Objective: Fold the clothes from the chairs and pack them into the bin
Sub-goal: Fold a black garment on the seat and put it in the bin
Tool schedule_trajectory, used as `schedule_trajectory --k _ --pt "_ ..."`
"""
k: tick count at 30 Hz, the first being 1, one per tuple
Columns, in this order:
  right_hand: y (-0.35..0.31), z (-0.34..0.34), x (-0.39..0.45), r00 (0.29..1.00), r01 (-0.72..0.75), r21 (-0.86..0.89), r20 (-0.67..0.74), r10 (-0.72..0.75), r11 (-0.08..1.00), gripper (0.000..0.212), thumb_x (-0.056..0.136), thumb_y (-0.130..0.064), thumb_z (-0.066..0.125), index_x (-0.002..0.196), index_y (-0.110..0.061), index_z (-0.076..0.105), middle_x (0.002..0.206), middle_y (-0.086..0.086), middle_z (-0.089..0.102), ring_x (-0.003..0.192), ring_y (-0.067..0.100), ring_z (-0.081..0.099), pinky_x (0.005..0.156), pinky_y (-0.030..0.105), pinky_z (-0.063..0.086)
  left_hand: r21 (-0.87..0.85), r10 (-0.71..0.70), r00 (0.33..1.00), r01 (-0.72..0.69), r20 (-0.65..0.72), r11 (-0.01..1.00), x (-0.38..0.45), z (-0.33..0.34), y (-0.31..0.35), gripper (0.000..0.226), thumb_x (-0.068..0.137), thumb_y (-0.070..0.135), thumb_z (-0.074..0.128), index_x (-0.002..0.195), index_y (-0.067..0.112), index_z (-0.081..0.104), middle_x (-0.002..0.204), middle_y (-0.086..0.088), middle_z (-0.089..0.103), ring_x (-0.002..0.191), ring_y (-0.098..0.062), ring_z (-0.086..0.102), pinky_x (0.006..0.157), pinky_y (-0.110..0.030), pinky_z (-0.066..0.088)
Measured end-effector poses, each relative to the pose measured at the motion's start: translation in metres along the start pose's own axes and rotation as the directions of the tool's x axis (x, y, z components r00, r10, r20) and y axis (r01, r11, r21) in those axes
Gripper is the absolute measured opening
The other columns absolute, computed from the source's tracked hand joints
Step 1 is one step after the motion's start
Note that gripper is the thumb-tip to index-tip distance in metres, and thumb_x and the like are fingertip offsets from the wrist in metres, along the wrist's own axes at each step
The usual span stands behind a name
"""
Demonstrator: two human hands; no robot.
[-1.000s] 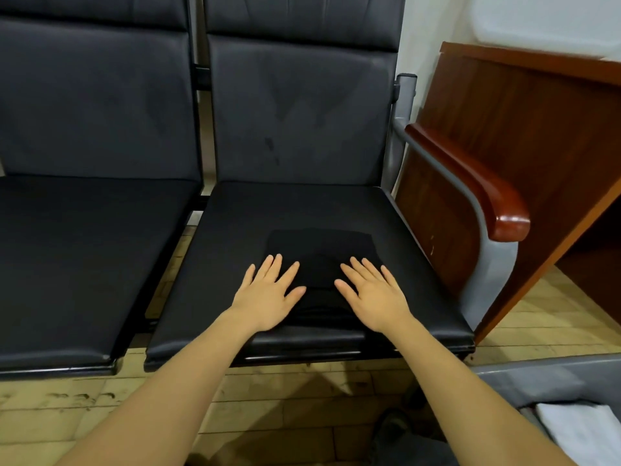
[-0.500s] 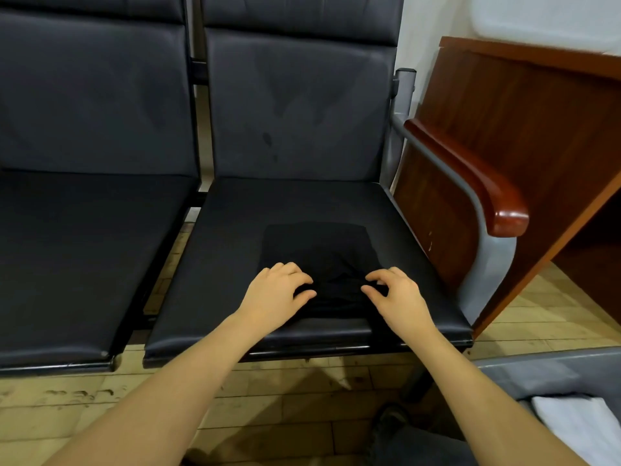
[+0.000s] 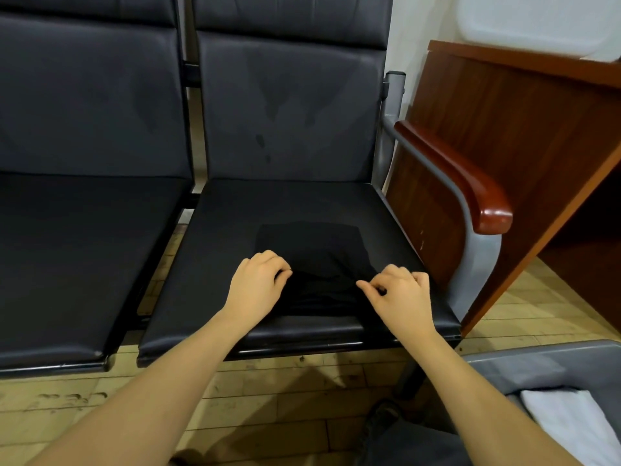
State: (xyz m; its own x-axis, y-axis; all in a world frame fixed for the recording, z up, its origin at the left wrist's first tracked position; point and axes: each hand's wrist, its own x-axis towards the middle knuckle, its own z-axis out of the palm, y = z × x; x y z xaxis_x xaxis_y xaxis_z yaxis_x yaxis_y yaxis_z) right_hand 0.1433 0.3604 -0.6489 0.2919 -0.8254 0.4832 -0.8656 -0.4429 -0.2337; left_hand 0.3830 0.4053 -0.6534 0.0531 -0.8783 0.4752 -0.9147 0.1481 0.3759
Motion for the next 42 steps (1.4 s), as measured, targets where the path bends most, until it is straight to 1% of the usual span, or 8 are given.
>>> schedule_trajectory --k 3,9,16,23,27,31,36,42 --pt "-0.011 0.0 0.01 0.996 -0.049 0.121 -0.07 0.058 0.991 0.018 0.083 -0.041 0.069 0.083 -0.023 0.071 0.082 -0.009 0.058 0.078 0.011 0.056 0.081 0.032 0.031 -0.074 0.045 0.995 -0.052 -0.095 0.996 0.001 -0.011 0.002 0.005 0.087 0.013 0.065 0.091 0.012 0.069 0.09 0.002 0.066 0.084 -0.014 0.062 0.077 -0.03 0.045" --pt "-0.038 0.014 0.026 0.97 -0.074 0.085 0.237 0.052 0.994 0.046 0.085 -0.053 0.06 0.123 -0.028 0.053 0.119 -0.011 0.048 0.113 0.01 0.046 0.097 0.032 0.024 -0.117 0.064 0.99 -0.079 -0.126 0.99 -0.005 -0.023 0.001 0.007 0.089 0.013 0.063 0.094 0.013 0.069 0.091 0.005 0.067 0.081 -0.006 0.058 0.078 -0.017 0.036" --pt "-0.02 0.019 0.027 0.973 -0.216 0.205 0.128 0.192 0.955 0.017 0.091 -0.015 0.058 0.101 -0.026 0.066 0.107 -0.01 0.057 0.103 0.013 0.053 0.083 0.026 0.015 -0.159 0.032 0.997 -0.043 -0.074 0.986 -0.007 -0.029 -0.013 0.012 0.093 0.017 0.058 0.101 0.013 0.066 0.097 0.005 0.065 0.084 -0.014 0.061 0.077 -0.023 0.046" --pt "0.009 0.0 0.011 0.996 -0.089 0.392 0.039 0.08 0.916 0.025 0.084 0.0 0.065 0.1 -0.018 0.071 0.096 -0.006 0.066 0.092 0.015 0.064 0.094 0.05 0.046 -0.081 0.031 0.98 -0.015 0.197 0.997 -0.018 -0.011 -0.027 0.025 0.091 0.022 0.06 0.114 0.013 0.063 0.115 0.003 0.059 0.108 -0.013 0.054 0.091 -0.03 0.047" --pt "0.012 -0.013 0.007 0.985 -0.167 0.529 0.134 0.113 0.832 0.022 0.086 -0.002 0.065 0.103 -0.013 0.072 0.098 -0.002 0.066 0.095 0.01 0.062 0.092 0.027 0.05 -0.115 -0.014 0.995 0.025 0.1 0.993 -0.02 -0.011 -0.031 0.014 0.088 0.014 0.064 0.099 0.012 0.072 0.102 0.002 0.065 0.099 -0.016 0.059 0.087 -0.04 0.05" --pt "0.011 -0.021 0.009 0.991 -0.118 0.558 0.113 0.066 0.821 0.024 0.088 -0.007 0.064 0.109 -0.014 0.07 0.103 -0.002 0.066 0.102 0.01 0.06 0.096 0.025 0.047 -0.142 -0.02 0.997 0.008 -0.08 0.99 -0.016 -0.024 -0.028 0.012 0.087 0.009 0.065 0.096 0.008 0.072 0.097 0.001 0.068 0.093 -0.016 0.062 0.086 -0.037 0.052" --pt "0.017 -0.024 0.01 0.997 0.063 0.453 0.01 -0.075 0.889 0.023 0.092 -0.009 0.059 0.109 -0.019 0.07 0.103 -0.011 0.065 0.104 0.01 0.06 0.098 0.038 0.044 -0.071 0.101 0.987 -0.111 -0.126 0.991 -0.012 -0.041 -0.026 0.018 0.09 0.02 0.058 0.095 0.009 0.072 0.098 0.0 0.07 0.094 -0.015 0.065 0.087 -0.03 0.05" --pt "0.031 -0.027 -0.004 0.918 0.387 0.066 0.07 -0.391 0.92 0.021 0.079 -0.004 0.073 0.092 -0.021 0.071 0.095 -0.008 0.069 0.093 0.013 0.062 0.083 0.024 0.023 0.13 0.251 0.963 -0.263 0.099 0.956 -0.033 -0.056 -0.041 0.032 0.086 0.031 0.045 0.085 0.018 0.074 0.093 0.007 0.072 0.087 -0.01 0.066 0.082 -0.022 0.039"
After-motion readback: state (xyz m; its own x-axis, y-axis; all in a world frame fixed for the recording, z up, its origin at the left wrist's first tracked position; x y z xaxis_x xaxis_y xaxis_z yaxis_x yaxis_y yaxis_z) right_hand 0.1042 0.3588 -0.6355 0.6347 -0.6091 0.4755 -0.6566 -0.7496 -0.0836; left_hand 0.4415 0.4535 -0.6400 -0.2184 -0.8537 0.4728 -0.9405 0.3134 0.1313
